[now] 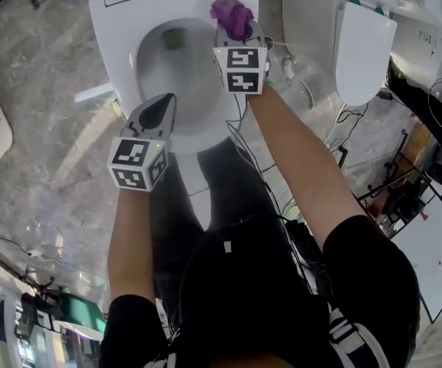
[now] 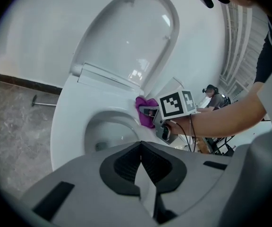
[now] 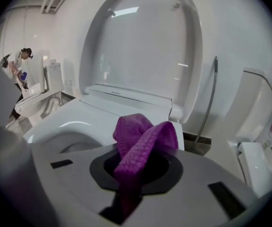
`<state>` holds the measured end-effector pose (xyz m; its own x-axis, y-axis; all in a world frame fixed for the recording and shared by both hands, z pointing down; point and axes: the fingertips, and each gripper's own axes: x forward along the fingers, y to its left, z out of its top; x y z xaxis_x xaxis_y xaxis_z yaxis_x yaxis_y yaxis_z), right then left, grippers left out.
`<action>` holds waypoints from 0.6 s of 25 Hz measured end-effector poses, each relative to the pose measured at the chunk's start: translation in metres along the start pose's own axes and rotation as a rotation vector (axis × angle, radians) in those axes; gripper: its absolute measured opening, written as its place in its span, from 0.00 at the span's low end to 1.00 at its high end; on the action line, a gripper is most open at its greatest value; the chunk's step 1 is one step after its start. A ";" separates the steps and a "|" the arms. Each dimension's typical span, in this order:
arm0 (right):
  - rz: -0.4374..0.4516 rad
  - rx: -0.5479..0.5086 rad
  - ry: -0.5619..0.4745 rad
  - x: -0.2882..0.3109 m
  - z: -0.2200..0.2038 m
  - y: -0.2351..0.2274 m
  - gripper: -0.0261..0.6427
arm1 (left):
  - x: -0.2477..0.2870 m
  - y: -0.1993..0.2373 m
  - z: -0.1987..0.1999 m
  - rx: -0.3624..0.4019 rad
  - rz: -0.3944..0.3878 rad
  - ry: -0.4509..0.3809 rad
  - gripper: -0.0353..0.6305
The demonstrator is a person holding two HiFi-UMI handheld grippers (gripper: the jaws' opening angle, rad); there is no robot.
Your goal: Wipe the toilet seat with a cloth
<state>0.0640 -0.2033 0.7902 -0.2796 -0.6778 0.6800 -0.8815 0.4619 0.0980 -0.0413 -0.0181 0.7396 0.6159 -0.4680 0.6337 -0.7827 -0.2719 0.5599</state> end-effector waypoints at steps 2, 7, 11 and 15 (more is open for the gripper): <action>-0.039 0.025 -0.018 0.008 0.008 -0.001 0.11 | -0.006 0.011 0.004 0.002 -0.013 0.002 0.07; -0.085 0.152 -0.075 0.031 0.034 0.004 0.11 | -0.018 0.041 0.013 0.039 -0.031 0.014 0.07; -0.039 0.177 -0.104 0.045 0.053 0.026 0.11 | -0.027 0.057 0.022 0.036 -0.057 0.021 0.07; 0.031 0.191 -0.132 0.056 0.067 0.060 0.11 | -0.040 0.077 0.033 0.022 -0.059 0.010 0.07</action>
<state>-0.0297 -0.2517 0.7851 -0.3438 -0.7397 0.5785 -0.9243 0.3754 -0.0693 -0.1293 -0.0485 0.7398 0.6620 -0.4422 0.6052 -0.7466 -0.3174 0.5847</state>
